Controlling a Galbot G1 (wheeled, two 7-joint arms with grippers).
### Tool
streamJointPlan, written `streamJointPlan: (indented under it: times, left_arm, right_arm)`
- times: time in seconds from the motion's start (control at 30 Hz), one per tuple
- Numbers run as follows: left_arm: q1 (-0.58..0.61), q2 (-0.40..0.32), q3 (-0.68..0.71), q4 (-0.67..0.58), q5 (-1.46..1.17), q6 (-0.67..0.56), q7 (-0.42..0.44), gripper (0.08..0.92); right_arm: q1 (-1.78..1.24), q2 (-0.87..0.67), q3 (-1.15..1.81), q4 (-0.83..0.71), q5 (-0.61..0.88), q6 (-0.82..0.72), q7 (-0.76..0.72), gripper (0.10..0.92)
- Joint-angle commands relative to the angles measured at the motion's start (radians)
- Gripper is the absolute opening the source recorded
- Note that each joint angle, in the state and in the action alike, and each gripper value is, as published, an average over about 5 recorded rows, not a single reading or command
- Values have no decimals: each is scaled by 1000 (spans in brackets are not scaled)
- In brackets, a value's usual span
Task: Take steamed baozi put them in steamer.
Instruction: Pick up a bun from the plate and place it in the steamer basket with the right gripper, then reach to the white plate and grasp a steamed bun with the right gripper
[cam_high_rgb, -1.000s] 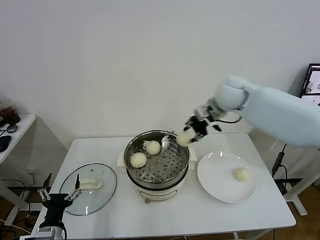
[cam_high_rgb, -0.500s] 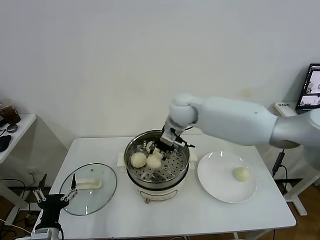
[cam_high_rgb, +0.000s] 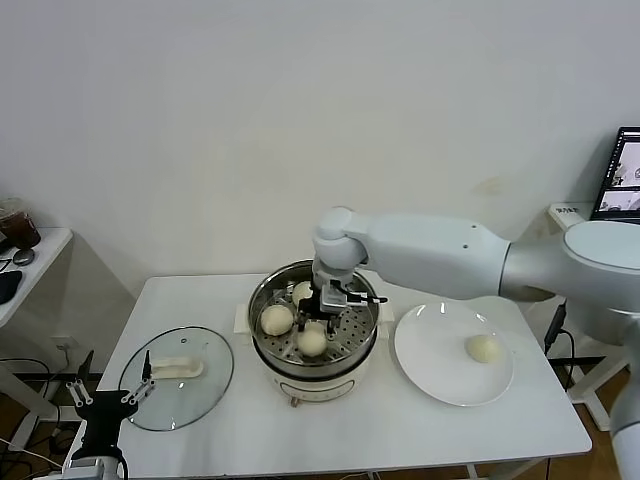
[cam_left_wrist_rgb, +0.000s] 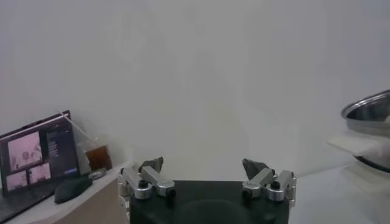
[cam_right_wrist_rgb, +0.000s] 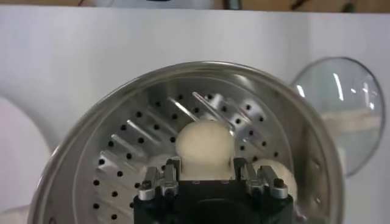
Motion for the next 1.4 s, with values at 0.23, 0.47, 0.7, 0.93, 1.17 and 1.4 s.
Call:
streamJointPlan:
  times: [0.23, 0.47, 0.7, 0.93, 1.17, 1.4]
  left_arm:
    - [-5, 3, -2, 17, -3, -4, -2, 823]
    - [-7, 8, 0, 15, -6, -4, -2, 823]
    - [-13, 19, 5, 16, -7, -6, -2, 823]
    - [-17, 27, 12, 25, -8, -22, -3, 823]
    - [-25, 34, 23, 37, -6, -25, -2, 823]
    - [-21, 35, 24, 40, -5, -24, -1, 823]
  right_arm:
    - [7, -5, 4, 8, -29, 76, 6, 644]
    - [94, -95, 73, 17, 83, 32, -23, 810]
    - [171, -306, 113, 64, 237, -167, -77, 823]
    - [106, -593, 178, 143, 251, -673, -137, 823]
    - [-141, -788, 333, 152, 126, -837, -147, 823]
    - [-470, -853, 588, 104, -34, -752, -120, 823]
